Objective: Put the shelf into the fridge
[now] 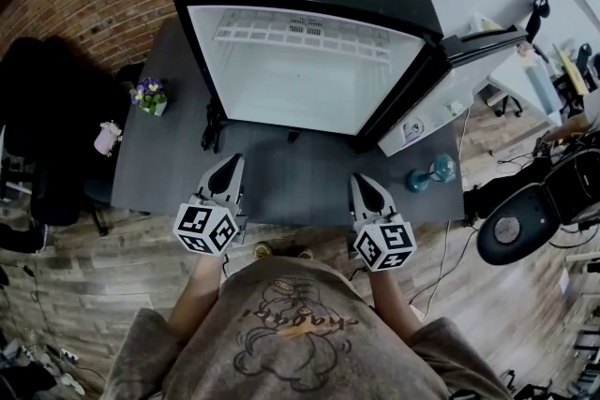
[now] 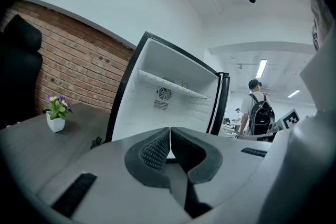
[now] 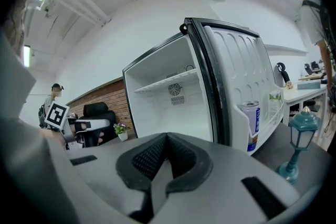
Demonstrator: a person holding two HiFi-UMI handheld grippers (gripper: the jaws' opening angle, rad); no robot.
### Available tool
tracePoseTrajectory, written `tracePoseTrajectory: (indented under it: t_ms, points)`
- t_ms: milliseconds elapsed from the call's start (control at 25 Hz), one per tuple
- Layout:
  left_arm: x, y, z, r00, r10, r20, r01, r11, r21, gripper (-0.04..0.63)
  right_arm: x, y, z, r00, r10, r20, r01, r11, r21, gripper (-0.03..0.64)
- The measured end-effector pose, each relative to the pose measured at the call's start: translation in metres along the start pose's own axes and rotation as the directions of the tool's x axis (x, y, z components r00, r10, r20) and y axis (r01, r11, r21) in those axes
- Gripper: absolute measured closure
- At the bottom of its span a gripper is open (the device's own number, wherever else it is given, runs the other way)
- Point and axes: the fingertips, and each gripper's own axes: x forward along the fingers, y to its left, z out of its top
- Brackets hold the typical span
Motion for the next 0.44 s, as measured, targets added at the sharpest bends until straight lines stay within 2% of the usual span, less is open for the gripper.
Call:
tracePoseTrajectory:
  t_ms: [440]
  points:
    - [-0.0018,0.0025,-0.0028,1.0,0.008,0.002,-0.008,0.999,-0.052,0.563,0.0001,0.0006,0.0001,1.0,-0.002,0.001,0.002,1.0,0.003,0.621]
